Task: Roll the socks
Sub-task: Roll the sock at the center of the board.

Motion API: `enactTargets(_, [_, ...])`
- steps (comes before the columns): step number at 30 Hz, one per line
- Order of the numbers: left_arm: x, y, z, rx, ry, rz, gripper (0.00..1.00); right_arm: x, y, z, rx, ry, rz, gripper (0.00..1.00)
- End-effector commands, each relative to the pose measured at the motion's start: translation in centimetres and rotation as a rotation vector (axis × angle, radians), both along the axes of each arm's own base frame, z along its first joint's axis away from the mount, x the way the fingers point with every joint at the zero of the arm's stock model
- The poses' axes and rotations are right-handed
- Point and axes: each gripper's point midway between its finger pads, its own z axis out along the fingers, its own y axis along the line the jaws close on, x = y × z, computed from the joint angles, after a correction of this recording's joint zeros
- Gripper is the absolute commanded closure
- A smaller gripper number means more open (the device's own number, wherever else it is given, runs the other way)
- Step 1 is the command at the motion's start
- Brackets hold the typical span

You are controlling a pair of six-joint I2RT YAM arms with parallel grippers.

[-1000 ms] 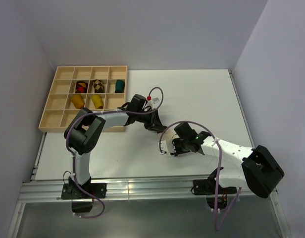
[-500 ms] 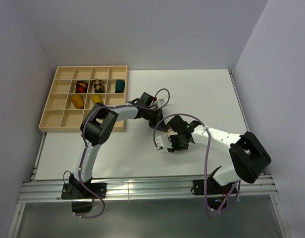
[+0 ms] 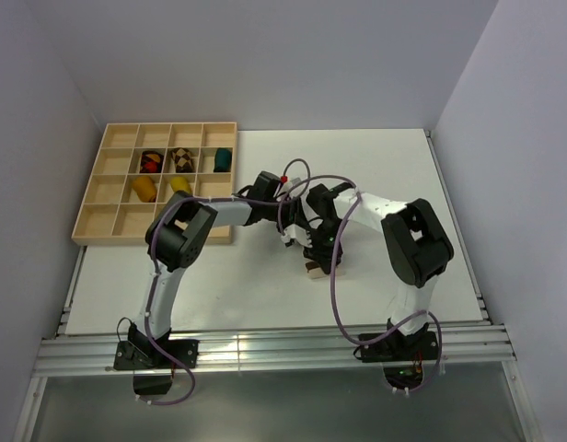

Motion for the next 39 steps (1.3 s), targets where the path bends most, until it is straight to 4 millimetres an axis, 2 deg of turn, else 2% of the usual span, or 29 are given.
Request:
enactTargets(1, [1.7,-1.4,8.1,-0.226,-0.182,0.008,0.67,-0.7,-0.6,-0.6,-0.013,0.1,-0.022,0.72])
enactTargets(6, [2.4,-0.5,12.7,-0.386,-0.216,0.071,0.63,-0.3,-1.0,-1.2,-0.025,0.116,-0.053,0.72])
enactTargets(7, [2.5,0.0,12.6,-0.395,-0.213,0.091,0.63,-0.3,-1.0,-1.2,-0.029,0.125,-0.056,0.72])
enactTargets(9, [3.6,1.2,14.7,-0.458,-0.241,0.162,0.62,0.0,-1.0,-1.2,-0.018,0.139,-0.07,0.71])
enactTargets(10, [3.2,2.1,13.8,-0.455,-0.216,0.196,0.62,0.0,-1.0,-1.1,-0.019,0.147,-0.078,0.71])
enactTargets(12, [4.1,4.1,16.6,-0.558,-0.26,0.297,0.61,0.3,-1.1,-1.1,-0.019,0.154,-0.089,0.71])
enactTargets(13, [3.3,5.4,15.1,-0.562,-0.217,0.34,0.6,0.5,-1.0,-0.9,-0.019,0.161,-0.091,0.71])
enactTargets(14, [3.6,6.8,16.0,-0.614,-0.238,0.382,0.6,0.5,-0.9,-0.8,-0.012,0.17,-0.095,0.71])
enactTargets(15, [3.1,7.9,18.3,-0.718,-0.258,0.402,0.6,0.5,-0.9,-0.9,-0.016,0.187,-0.098,0.71])
enactTargets(17, [2.6,10.0,18.6,-0.776,-0.276,0.452,0.62,0.7,-0.8,-0.6,-0.023,0.202,-0.104,0.7])
enactTargets(18, [2.1,10.4,19.3,-0.796,-0.31,0.446,0.62,0.9,-0.9,-0.9,-0.033,0.208,-0.106,0.7])
enactTargets(20, [1.4,10.1,19.1,-0.757,-0.35,0.403,0.63,1.0,-0.9,-0.8,-0.042,0.217,-0.11,0.7])
enactTargets(21, [1.2,10.0,19.6,-0.709,-0.461,0.379,0.63,1.2,-0.9,-0.8,-0.048,0.217,-0.112,0.7])
enactTargets(22, [1.3,9.8,17.4,-0.6,-0.426,0.392,0.63,1.2,-0.9,-0.8,-0.058,0.236,-0.113,0.69])
enactTargets(23, [1.5,9.6,16.8,-0.528,-0.461,0.417,0.62,1.2,-0.9,-0.8,-0.06,0.243,-0.114,0.69])
enactTargets(24, [1.4,10.1,18.2,-0.458,-0.65,0.401,0.63,1.3,-0.9,-0.8,-0.063,0.249,-0.117,0.69])
enactTargets(25, [1.1,10.6,15.7,-0.317,-0.625,0.416,0.62,1.3,-1.0,-0.9,-0.074,0.26,-0.114,0.68])
enactTargets(26, [1.6,10.8,15.8,-0.235,-0.708,0.494,0.62,1.3,-1.1,-0.9,-0.08,0.268,-0.116,0.68])
enactTargets(27, [1.1,11.6,17.9,-0.193,-0.854,0.503,0.61,1.3,-1.1,-1.0,-0.085,0.273,-0.119,0.68])
enactTargets(28, [-0.3,11.3,17.0,-0.135,-0.877,0.514,0.59,1.3,-1.0,-1.1,-0.089,0.281,-0.12,0.68])
enactTargets(30, [-1.1,12.3,17.9,-0.074,-0.981,0.583,0.54,1.4,-1.0,-1.3,-0.098,0.29,-0.123,0.68])
enactTargets(31, [-1.6,12.2,17.3,-0.045,-0.991,0.578,0.52,1.6,-0.9,-1.3,-0.1,0.29,-0.131,0.67])
enactTargets(32, [-2.8,11.1,16.3,-0.006,-0.987,0.524,0.51,1.6,-0.9,-1.6,-0.108,0.302,-0.134,0.67])
enactTargets(33, [-2.2,11.4,15.1,0.084,-1.011,0.538,0.51,1.7,-0.9,-1.7,-0.112,0.306,-0.14,0.67])
enactTargets(34, [-2.3,10.6,15.4,0.103,-1.024,0.532,0.51,1.8,-0.8,-1.6,-0.114,0.313,-0.143,0.67])
enactTargets(35, [-3.7,9.0,14.9,0.113,-1.04,0.474,0.51,1.8,-0.7,-1.7,-0.113,0.318,-0.145,0.67])
enactTargets(36, [-4.0,8.5,13.3,0.189,-1.078,0.417,0.5,1.7,-0.6,-1.8,-0.119,0.332,-0.148,0.67])
enactTargets(38, [-5.9,5.9,13.0,0.256,-1.144,0.367,0.49,1.8,-0.6,-1.7,-0.12,0.343,-0.155,0.67])
enactTargets(39, [-6.2,5.3,10.7,0.344,-1.171,0.292,0.49,1.7,-0.6,-1.9,-0.124,0.36,-0.156,0.66])
